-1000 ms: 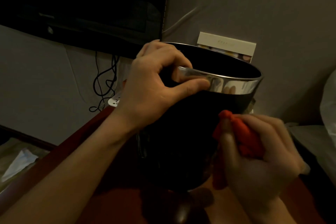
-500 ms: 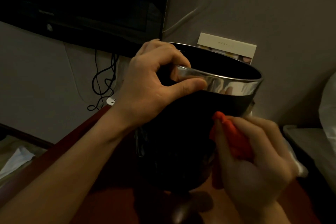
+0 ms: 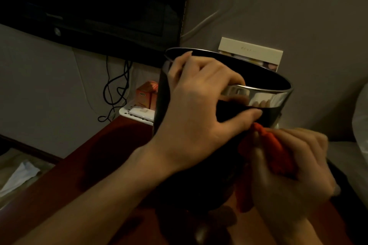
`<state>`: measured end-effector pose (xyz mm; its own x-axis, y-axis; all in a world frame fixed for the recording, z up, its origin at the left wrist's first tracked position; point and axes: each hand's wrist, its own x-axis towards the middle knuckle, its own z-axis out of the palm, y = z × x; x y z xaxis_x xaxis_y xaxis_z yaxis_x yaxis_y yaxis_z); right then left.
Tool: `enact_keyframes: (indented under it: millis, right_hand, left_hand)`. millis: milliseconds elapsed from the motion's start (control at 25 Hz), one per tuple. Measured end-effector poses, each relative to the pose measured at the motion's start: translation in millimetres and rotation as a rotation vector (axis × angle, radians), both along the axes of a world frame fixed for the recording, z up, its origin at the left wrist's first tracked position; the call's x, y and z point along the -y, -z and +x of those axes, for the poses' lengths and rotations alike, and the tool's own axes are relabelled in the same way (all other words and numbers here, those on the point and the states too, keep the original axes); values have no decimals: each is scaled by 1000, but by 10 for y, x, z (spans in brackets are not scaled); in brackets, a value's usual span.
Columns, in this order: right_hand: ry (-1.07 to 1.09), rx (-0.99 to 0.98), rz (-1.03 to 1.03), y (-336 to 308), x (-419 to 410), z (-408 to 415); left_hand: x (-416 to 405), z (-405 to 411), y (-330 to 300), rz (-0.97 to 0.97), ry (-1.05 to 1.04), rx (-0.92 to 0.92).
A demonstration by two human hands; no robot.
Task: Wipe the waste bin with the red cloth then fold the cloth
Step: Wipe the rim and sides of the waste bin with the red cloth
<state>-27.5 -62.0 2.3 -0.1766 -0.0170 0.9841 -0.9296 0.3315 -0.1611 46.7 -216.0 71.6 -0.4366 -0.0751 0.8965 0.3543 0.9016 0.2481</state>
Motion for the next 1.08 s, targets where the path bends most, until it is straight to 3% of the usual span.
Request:
enact_keyframes:
  millis: [200,440,640,800,1000,1080]
  right_hand:
    - [22,59,-8,65,-73,-129]
    - [-61,-61,204,314,145,81]
    - [5,-22,65,139,57,64]
    - [-39,-100,301,508,261,173]
    - [32,-16,67,78,40,63]
    - [17,-12,86,149,90,81]
  left_hand:
    - [313,-49,-15,148,92,-37]
    - [393,-81,6,146,100,-74]
    - [379,-84,6,167,110,-65]
    - [419,-88,10,160,131,-63]
    - [453,-65,-12,167,145,-48]
    - [345,-48,-6,154,94,-61]
